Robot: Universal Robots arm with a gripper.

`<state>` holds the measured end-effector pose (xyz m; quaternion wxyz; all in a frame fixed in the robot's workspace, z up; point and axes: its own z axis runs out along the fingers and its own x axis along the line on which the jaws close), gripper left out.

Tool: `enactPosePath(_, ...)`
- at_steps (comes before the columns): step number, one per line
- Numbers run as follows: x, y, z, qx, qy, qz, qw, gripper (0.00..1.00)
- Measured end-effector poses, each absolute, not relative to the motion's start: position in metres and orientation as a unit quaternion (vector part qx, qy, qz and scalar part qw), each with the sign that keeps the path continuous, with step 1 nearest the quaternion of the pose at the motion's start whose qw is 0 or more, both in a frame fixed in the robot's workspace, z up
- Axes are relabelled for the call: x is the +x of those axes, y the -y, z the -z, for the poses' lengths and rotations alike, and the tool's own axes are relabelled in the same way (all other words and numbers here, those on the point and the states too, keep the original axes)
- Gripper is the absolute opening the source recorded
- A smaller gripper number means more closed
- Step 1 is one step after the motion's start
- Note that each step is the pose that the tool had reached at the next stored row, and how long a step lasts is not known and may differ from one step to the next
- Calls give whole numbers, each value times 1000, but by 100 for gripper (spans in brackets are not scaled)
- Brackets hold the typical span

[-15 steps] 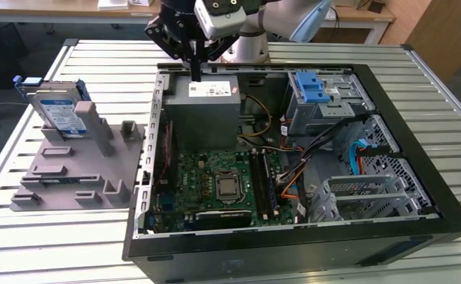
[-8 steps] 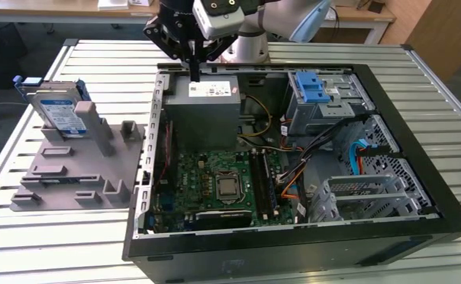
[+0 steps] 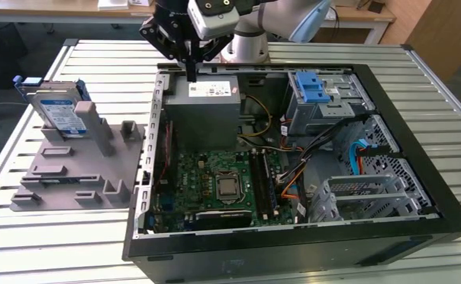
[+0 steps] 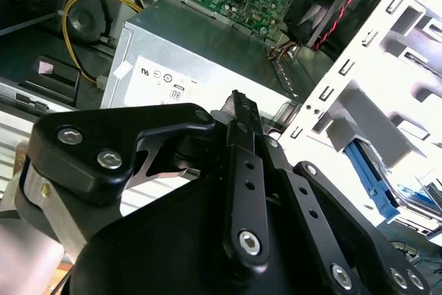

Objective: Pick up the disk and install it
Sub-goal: 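Reach for the disk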

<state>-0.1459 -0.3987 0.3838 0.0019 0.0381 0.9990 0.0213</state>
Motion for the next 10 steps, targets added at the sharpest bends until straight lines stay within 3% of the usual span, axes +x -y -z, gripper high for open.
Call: enactPosePath(10,-151,399,-383,38,-999,-21,1,11)
